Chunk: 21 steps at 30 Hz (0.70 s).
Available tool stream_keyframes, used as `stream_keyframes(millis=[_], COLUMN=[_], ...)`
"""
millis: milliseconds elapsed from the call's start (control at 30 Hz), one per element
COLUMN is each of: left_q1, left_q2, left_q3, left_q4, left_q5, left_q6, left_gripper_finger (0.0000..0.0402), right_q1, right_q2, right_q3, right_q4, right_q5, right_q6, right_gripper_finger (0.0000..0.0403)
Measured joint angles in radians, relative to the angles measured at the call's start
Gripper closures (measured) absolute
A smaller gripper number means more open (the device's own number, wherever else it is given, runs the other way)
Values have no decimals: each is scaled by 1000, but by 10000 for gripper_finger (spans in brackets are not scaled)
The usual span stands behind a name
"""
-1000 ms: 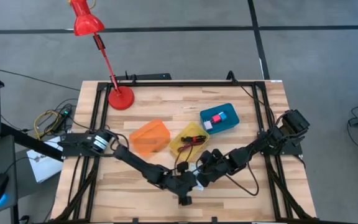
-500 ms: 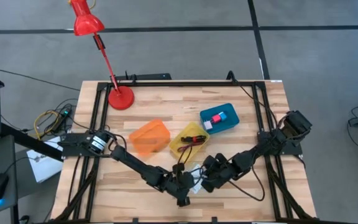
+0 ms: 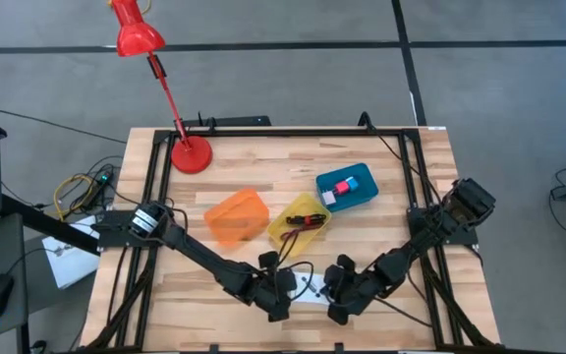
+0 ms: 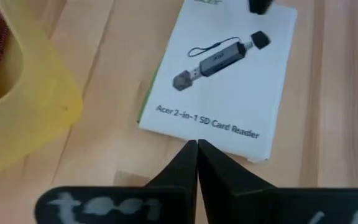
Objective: Pick and place items into bin
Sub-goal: Put the card reader box into the orange bin
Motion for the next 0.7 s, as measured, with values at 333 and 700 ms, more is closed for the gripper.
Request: stream_keyframes(millis=[333, 700], left_q1=[0, 36], left_q2=[-4, -5], left_q3=[-4, -6], left_q4=[-60, -81], left_q5=[14, 135], left_q6=[-44, 35], left_gripper_finger=[401, 395], right_q1=[-2, -2], right_q2=[5, 14], right_q3=[53, 72], right_q4=[-263, -233], right_q5=[6, 9], right_q6=[111, 92], right_gripper_finger=[403, 403])
